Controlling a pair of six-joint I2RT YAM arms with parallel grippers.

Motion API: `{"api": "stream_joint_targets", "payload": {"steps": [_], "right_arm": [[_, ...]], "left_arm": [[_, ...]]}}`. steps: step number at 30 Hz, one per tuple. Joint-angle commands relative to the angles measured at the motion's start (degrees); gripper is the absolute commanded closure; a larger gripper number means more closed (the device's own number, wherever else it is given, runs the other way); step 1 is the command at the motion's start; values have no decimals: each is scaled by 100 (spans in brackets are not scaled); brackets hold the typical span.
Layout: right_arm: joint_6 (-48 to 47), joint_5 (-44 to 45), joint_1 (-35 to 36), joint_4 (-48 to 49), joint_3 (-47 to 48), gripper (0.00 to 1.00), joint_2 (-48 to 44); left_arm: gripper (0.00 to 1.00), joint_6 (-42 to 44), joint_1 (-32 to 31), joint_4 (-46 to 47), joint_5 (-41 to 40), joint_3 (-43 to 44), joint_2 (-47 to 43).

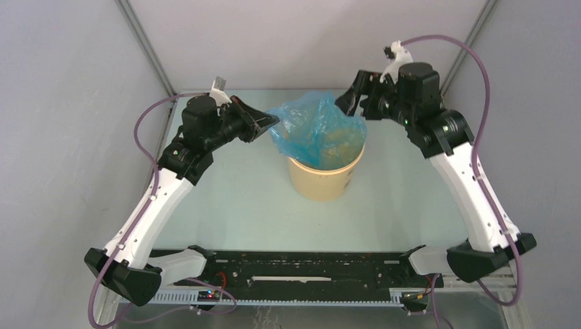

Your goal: Put the trash bags into the trash bin

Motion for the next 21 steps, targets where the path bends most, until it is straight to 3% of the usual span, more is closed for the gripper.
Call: {"api": "stream_joint_targets", "payload": {"steps": [1, 7, 10, 13, 17, 21], "right_arm": [[465, -197, -175, 308, 895, 13, 892], [612, -291, -30, -150, 2229, 14, 2188], [736, -493, 126, -400, 2282, 17, 2424], [657, -359, 443, -144, 1463, 20, 2073], [734, -232, 625, 811, -426, 21, 1159], [708, -9, 573, 1134, -1185, 22, 844]], "left_arm": [[100, 19, -53, 34, -48, -217, -101], [100, 21, -76, 23, -102, -310, -175], [100, 26, -84, 23, -113, -284, -195], [100, 51, -84, 14, -114, -225, -204], [100, 81, -84, 0, -126, -162, -157], [100, 115, -84, 5, -108, -88, -35]]}}
